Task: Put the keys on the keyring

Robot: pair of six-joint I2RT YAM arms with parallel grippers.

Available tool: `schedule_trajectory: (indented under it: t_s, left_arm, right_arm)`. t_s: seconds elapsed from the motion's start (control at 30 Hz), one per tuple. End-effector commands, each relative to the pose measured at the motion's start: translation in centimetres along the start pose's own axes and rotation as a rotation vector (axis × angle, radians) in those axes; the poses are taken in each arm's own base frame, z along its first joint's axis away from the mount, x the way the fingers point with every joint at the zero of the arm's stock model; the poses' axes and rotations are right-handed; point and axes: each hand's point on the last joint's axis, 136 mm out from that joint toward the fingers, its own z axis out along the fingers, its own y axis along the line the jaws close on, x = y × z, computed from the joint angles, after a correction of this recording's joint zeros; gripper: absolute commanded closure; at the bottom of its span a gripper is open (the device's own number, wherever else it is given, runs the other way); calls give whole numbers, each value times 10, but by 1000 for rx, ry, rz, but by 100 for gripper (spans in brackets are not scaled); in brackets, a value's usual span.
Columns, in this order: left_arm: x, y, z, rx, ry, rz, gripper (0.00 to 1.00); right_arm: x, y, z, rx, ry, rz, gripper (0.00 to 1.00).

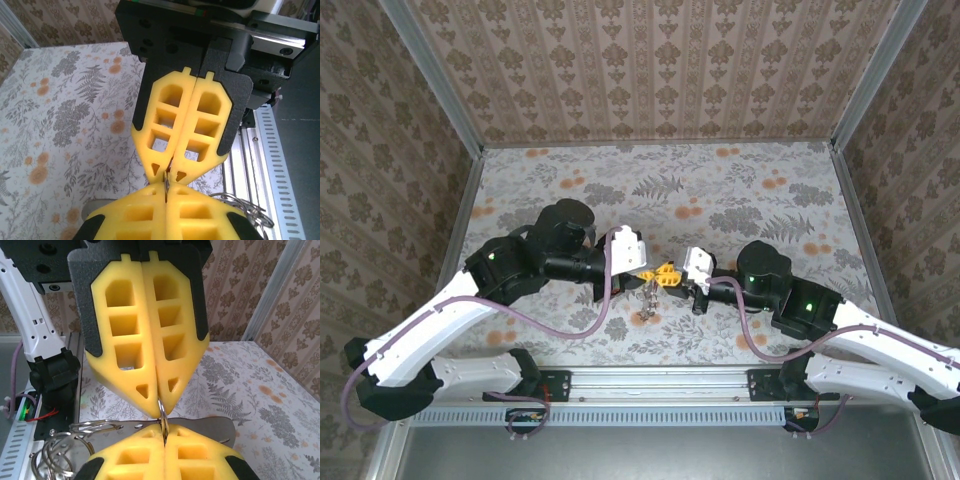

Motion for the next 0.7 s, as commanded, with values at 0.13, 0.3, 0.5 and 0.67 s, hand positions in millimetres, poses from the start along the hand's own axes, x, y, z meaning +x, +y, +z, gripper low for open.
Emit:
schedule_trajectory:
  t_s: [0.13, 0.3, 0.5, 0.67]
  left_arm:
    - [-22, -20, -12, 70, -214, 13, 100]
    - [-36, -21, -20, 97, -467, 17, 100]
    - [-49, -15, -29, 78, -664, 47, 100]
    - [-52, -13, -30, 75, -710, 45, 100]
  right_arm:
    - [-20, 2, -3, -18, -84, -1, 94]
    - [-26, 13, -6, -77, -133, 0, 85]
    - [-28, 15, -5, -89, -147, 0, 83]
    - [-26, 15, -5, -81, -155, 5, 82]
